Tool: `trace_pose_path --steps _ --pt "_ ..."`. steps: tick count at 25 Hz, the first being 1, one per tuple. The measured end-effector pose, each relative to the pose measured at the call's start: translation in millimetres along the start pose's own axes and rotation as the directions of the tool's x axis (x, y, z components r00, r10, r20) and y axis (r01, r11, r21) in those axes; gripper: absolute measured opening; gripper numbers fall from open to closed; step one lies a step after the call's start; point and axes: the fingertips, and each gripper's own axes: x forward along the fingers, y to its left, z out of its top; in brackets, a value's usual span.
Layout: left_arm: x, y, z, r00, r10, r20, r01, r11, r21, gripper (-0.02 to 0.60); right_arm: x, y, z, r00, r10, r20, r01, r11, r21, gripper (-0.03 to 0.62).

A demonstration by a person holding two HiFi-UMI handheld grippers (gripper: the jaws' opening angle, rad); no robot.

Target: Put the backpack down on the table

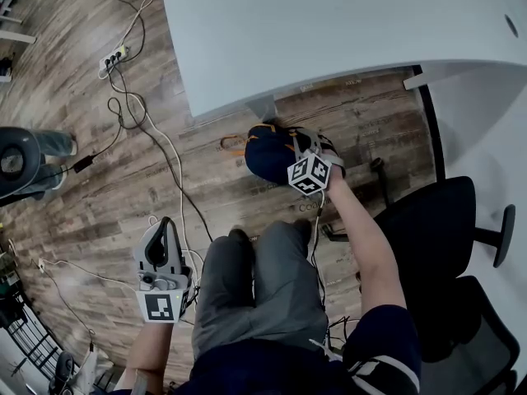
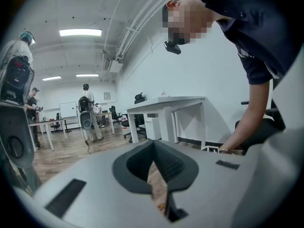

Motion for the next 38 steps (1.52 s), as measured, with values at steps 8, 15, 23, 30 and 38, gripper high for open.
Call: trace_pose_path --steps 8,15,23,30,38 --pt "2 -2 11 1.000 -0.008 0.002 0.008 1.000 -0.026 0.003 -29 3 14 0.998 -0.034 0.050 0.033 0.999 0.020 0.002" --pt "-2 2 24 1.000 -0.016 -0.005 0.015 1.000 -0.024 0.005 -57 15 33 0.994 -0.004 0.107 -0.001 0.999 0.049 0.000" --pt "-13 2 29 1.000 -0.015 -0.011 0.014 0.999 -0.039 0.005 -85 45 58 0.985 0.063 0.163 -0.073 0.996 0.059 -0.001" --pt "-24 11 30 1.000 -0.011 -0.001 0.011 1.000 -0.019 0.003 -100 54 66 0.984 0.076 0.162 -0.088 0.994 0.067 -0.002" --pt "-23 14 49 0.999 -0.035 0.035 0.036 0.999 -0.026 0.003 -130 25 56 0.992 0.012 0.129 -0.028 0.992 0.120 -0.002"
